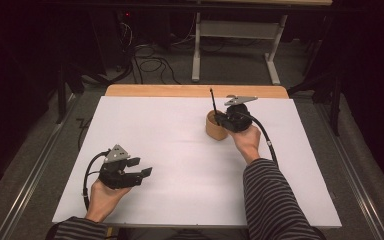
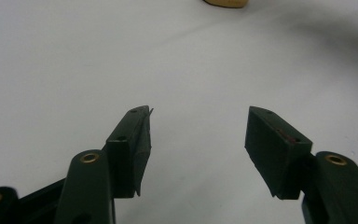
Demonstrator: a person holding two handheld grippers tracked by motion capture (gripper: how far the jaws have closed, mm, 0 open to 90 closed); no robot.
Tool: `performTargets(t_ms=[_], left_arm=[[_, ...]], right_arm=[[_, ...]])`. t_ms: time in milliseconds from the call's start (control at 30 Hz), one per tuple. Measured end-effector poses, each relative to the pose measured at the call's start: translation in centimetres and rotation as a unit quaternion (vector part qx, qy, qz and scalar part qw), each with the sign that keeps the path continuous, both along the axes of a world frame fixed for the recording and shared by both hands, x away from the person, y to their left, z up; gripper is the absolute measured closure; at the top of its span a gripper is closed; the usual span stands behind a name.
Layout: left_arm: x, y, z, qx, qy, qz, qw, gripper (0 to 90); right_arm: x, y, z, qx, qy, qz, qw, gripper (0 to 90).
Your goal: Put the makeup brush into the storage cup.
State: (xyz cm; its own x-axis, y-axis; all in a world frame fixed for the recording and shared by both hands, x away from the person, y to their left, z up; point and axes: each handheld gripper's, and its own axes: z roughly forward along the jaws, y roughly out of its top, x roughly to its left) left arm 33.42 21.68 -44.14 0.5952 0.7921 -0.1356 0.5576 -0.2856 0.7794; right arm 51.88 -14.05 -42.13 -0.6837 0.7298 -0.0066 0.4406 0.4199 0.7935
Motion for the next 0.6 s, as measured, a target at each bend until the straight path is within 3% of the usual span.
performTargets(t_ms=[233,600], left_arm=[[0.00,-0.03,0.01,0.000,0.000,0.000,1.0000,40.8],[-0.01,0.02,0.04,-0.001,-0.001,0.000,1.0000,40.6]], right_arm=[[-0.03,0.12,0.01,0.002,0.003,0.006,1.0000,77.4],[-0.24,0.15,0.21,0.003,0.002,0.007,1.0000,74.4]])
